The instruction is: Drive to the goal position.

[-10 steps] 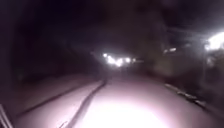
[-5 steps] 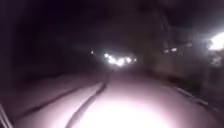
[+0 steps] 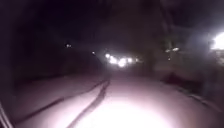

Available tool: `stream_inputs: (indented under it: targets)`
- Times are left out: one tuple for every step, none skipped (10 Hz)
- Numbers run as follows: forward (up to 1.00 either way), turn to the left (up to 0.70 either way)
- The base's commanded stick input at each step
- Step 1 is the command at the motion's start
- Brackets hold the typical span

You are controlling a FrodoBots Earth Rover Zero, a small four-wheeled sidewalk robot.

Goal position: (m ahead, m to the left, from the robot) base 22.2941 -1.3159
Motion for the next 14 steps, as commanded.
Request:
stream_inputs:
  targets:
    - [1.00,0.00]
    - [1.00,0.00]
    - [1.00,0.00]
    - [1.00,-0.27]
    - [1.00,-0.27]
    - [1.00,-0.27]
    - [1.00,-0.27]
    - [1.00,-0.27]
    - [1.00,-0.27]
    - [1.00,-0.27]
    - [1.00,-0.27]
    - [1.00,-0.27]
    - [1.00,-0.27]
    - [1.00,-0.14]
